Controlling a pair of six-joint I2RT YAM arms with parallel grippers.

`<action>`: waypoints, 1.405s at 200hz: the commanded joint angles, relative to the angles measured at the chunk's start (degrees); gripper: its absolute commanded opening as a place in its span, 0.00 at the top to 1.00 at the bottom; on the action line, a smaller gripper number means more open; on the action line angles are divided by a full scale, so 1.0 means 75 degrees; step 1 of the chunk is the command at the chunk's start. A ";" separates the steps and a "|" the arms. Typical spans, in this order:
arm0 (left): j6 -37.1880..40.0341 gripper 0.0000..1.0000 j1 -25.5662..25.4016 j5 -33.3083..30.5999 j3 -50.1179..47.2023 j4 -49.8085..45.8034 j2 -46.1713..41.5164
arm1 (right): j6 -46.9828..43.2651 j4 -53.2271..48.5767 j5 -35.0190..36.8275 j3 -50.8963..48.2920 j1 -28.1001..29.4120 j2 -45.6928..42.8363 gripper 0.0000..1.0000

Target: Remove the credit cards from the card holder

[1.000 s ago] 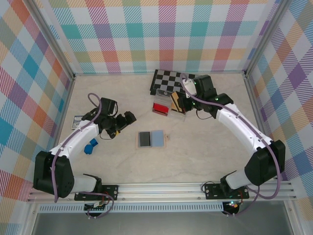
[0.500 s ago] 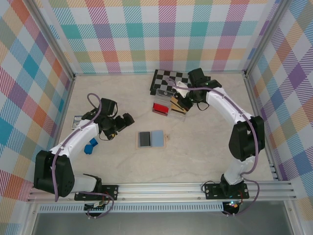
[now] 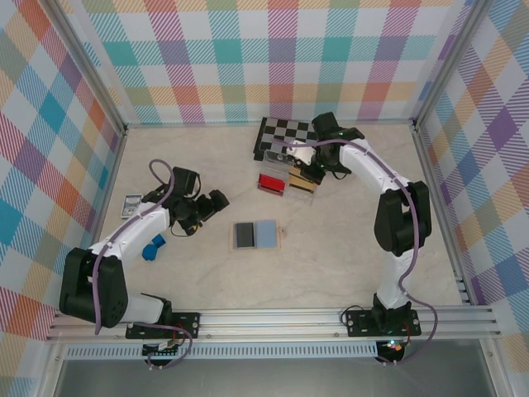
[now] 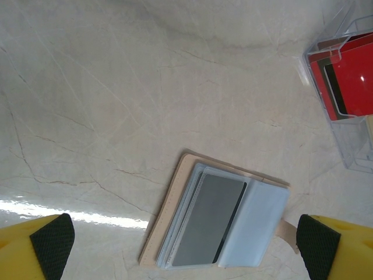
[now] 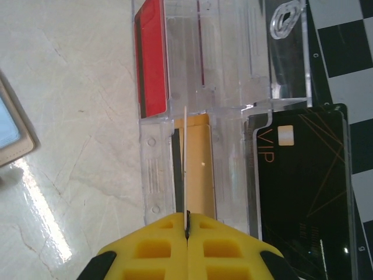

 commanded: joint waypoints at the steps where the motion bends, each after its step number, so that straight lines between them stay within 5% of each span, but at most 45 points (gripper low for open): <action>1: 0.0051 0.00 0.0137 0.0115 0.0144 0.0095 0.0140 | -0.0316 -0.0336 -0.0300 0.0269 -0.0025 0.0131 1.00; 84: 0.0277 0.00 0.0137 0.0203 0.0042 0.0196 0.0207 | -0.0070 0.0159 0.0302 0.0358 -0.0026 0.0574 1.00; 211: 0.0503 0.00 0.0137 0.0511 -0.0336 0.0543 0.0113 | 0.0104 -0.0039 0.0431 0.0481 0.0116 0.0543 0.73; 281: 0.0530 0.00 0.0094 0.0758 -0.0426 0.0412 -0.0107 | 0.2406 0.0368 -0.0577 -0.0186 0.0244 -0.1099 0.64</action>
